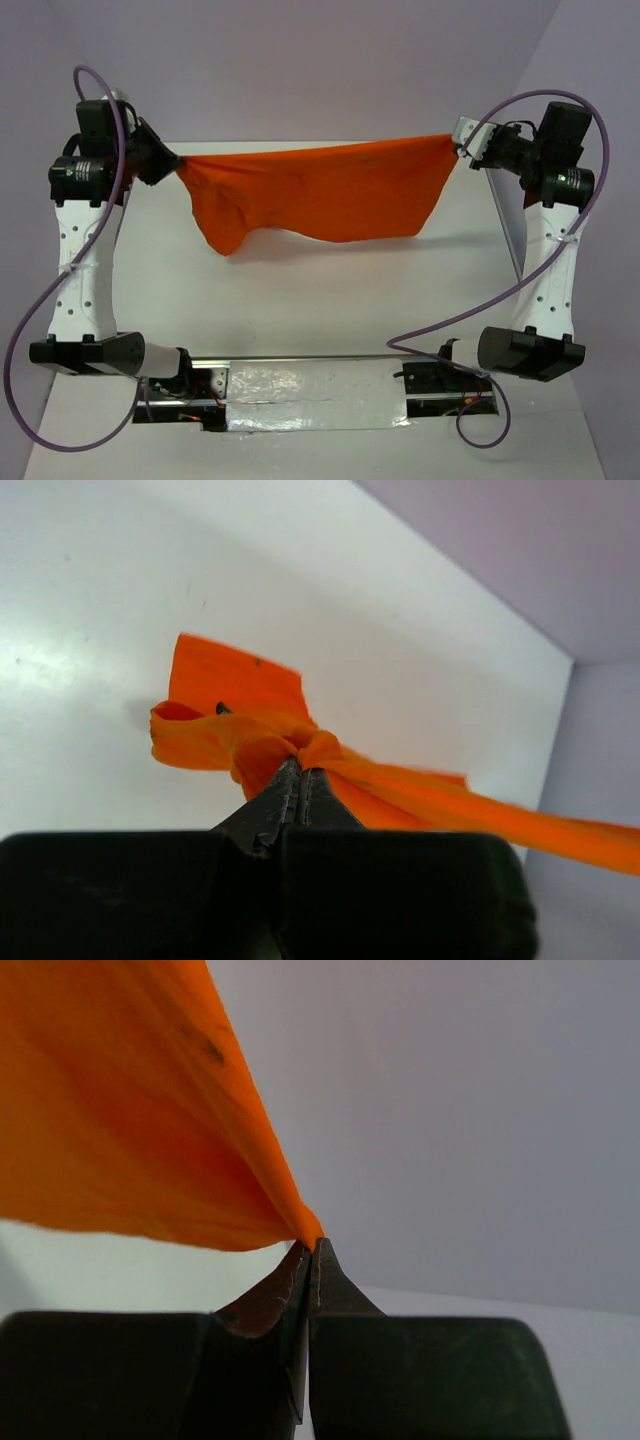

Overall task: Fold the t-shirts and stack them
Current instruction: Flatten out the tshirt

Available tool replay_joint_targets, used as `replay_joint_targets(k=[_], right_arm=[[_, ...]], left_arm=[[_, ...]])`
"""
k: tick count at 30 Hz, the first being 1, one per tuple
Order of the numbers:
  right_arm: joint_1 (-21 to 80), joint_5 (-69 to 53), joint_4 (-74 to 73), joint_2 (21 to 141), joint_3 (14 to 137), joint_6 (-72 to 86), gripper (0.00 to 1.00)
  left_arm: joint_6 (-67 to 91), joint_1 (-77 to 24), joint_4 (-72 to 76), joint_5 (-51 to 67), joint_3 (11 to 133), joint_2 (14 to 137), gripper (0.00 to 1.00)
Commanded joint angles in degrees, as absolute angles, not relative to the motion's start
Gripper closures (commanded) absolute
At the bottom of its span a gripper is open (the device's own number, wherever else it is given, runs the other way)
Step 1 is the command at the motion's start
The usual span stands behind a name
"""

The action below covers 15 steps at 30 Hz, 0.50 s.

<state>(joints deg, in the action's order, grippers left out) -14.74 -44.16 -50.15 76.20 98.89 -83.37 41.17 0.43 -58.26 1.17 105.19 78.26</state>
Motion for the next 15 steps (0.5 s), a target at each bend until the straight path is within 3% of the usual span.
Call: replay_joint_targets(k=[1,15], right_arm=[[-16.0,-45.0,-35.52,73.56,99.58,-75.08,1.0],[-16.35,-42.98,-8.36,67.94,91.59,-57.49,1.0]], left_arm=[[43.67,3.6,-51.25,7.98,111.34,79.36,1.0],[51.15,6.33,-35.69,17.84,109.78,77.43,1.0]])
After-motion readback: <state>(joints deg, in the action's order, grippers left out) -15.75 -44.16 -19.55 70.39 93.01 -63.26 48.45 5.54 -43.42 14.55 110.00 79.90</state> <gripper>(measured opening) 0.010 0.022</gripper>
